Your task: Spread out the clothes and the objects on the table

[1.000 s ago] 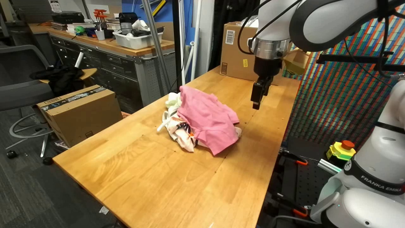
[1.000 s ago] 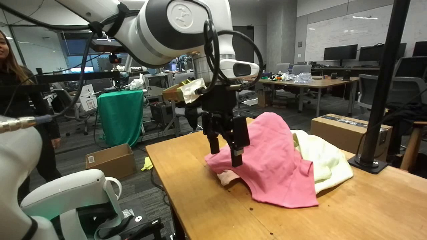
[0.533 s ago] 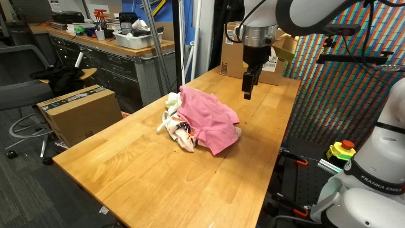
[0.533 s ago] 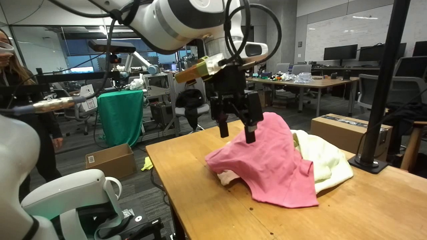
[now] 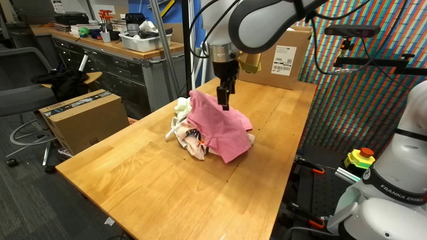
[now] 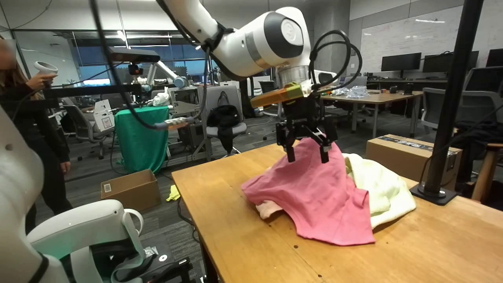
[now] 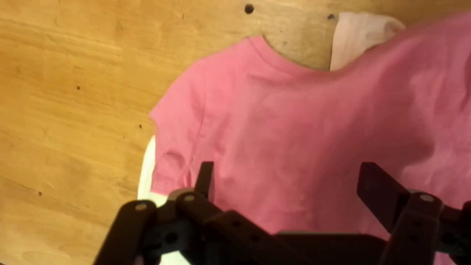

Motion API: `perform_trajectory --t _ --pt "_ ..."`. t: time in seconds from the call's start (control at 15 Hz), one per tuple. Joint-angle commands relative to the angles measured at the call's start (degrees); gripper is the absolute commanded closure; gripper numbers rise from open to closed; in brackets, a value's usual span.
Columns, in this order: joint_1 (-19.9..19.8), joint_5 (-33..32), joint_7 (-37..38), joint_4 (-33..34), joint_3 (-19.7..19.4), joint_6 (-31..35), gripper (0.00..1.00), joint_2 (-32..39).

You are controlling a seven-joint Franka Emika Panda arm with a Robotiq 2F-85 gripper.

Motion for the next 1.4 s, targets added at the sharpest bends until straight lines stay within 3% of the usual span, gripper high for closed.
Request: perform_trajectory --t 0.0,0.27,0.6,1.33 --pt "2.2 -4.0 -0.1 13.9 -0.9 -2.9 0.00 12.8" --pt "3.9 -5.1 -1.4 24.0 -2.6 -5.4 0.00 20.0" --pt "3.5 -1.7 -6.2 31.7 -2.8 -7.5 0.00 23.6" --pt "0.5 7.6 -16.2 37.4 -2.6 -7.5 0.00 28.2"
